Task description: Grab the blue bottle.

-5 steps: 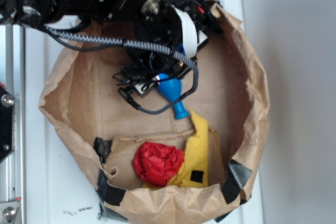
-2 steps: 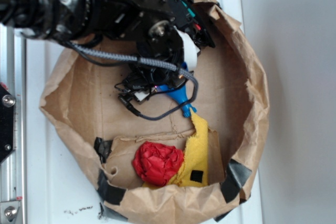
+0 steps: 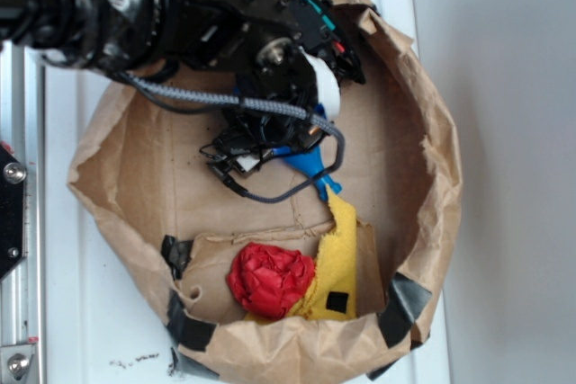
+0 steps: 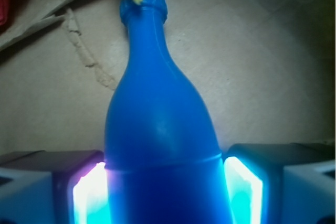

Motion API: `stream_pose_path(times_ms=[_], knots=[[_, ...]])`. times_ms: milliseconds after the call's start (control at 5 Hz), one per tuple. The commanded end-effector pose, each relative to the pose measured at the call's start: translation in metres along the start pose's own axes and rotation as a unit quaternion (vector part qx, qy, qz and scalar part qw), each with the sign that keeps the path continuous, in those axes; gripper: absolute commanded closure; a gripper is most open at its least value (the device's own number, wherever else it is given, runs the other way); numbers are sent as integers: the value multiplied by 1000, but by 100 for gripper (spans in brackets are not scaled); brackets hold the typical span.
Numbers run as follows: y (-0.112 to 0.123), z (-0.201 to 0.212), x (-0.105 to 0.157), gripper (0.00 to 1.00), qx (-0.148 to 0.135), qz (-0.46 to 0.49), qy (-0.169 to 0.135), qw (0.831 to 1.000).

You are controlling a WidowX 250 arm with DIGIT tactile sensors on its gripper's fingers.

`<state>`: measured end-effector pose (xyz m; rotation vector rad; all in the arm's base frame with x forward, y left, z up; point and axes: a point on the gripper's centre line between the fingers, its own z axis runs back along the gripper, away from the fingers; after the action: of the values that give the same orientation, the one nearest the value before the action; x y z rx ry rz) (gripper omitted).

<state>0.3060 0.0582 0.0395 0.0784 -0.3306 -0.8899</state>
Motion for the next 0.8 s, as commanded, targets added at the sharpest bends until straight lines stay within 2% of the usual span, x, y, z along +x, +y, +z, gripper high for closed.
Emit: stream_pose_path(times_ms=[0,200,400,600], knots=[[22,71,23,100,1,60,-36,998],[22,115,14,100,24,142,-19,989],[8,144,7,100,39,248,14,968],[-4,168,11,100,46,292,15,955]])
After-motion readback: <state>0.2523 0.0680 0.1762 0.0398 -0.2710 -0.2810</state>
